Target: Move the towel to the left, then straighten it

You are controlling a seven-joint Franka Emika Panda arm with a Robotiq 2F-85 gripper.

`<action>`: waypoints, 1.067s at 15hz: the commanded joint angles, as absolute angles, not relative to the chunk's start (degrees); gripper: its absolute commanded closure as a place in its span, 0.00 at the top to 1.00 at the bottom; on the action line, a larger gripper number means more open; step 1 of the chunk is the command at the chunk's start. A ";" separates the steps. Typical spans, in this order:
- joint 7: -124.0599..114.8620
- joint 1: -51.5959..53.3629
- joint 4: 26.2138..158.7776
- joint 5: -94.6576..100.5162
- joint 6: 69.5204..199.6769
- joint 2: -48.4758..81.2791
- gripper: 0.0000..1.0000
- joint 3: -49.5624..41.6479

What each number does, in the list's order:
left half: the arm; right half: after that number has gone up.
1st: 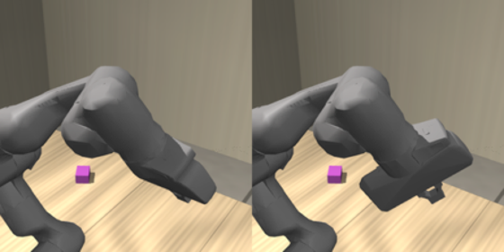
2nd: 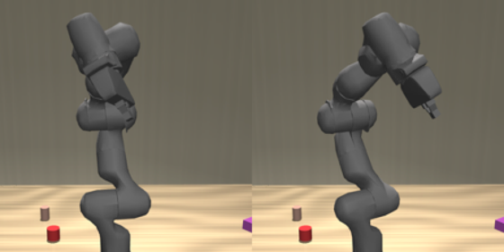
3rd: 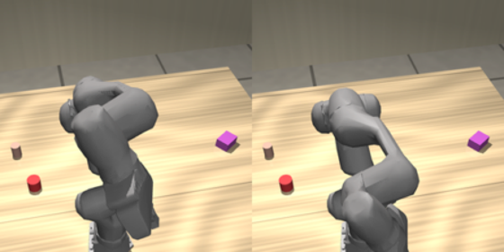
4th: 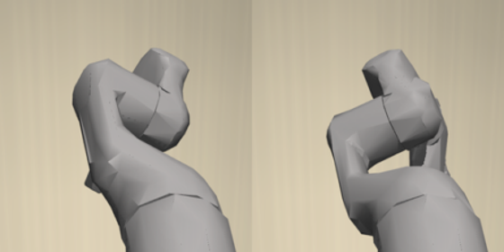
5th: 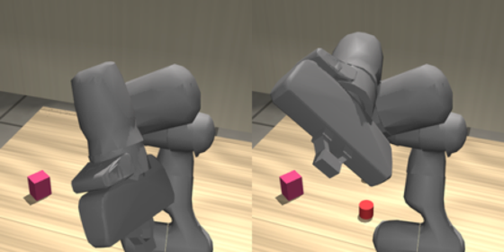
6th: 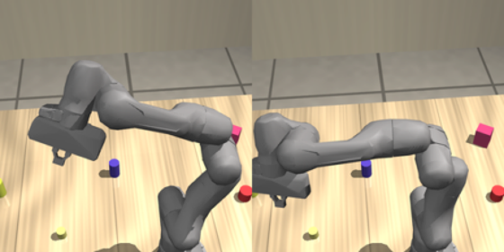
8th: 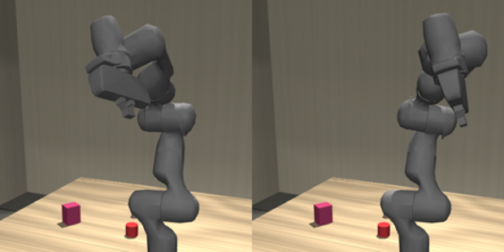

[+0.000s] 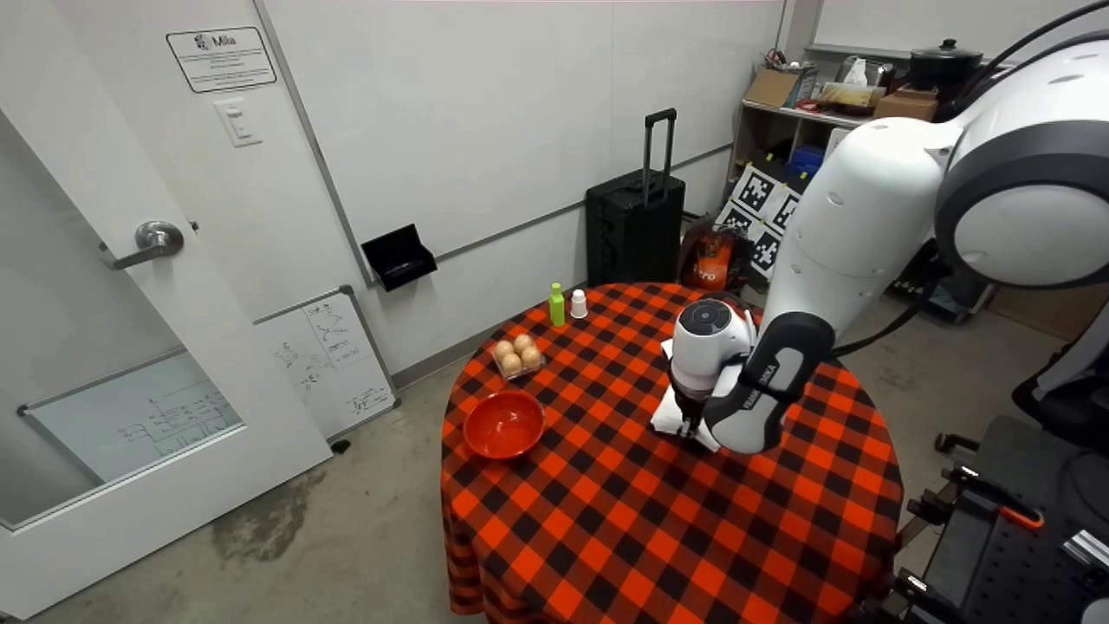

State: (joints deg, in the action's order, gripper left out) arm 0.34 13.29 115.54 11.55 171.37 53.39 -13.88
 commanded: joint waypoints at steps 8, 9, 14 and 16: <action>4.50 2.40 118.85 6.19 158.17 37.38 0.01 4.57; 5.45 1.23 118.64 4.79 156.97 36.35 0.01 6.57; 10.10 -2.58 116.98 -3.10 151.94 31.67 0.01 13.95; 11.49 -3.40 116.27 -5.86 150.21 30.65 0.01 15.33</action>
State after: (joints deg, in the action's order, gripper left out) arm 8.05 -1.45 116.67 -1.54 153.53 32.82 12.85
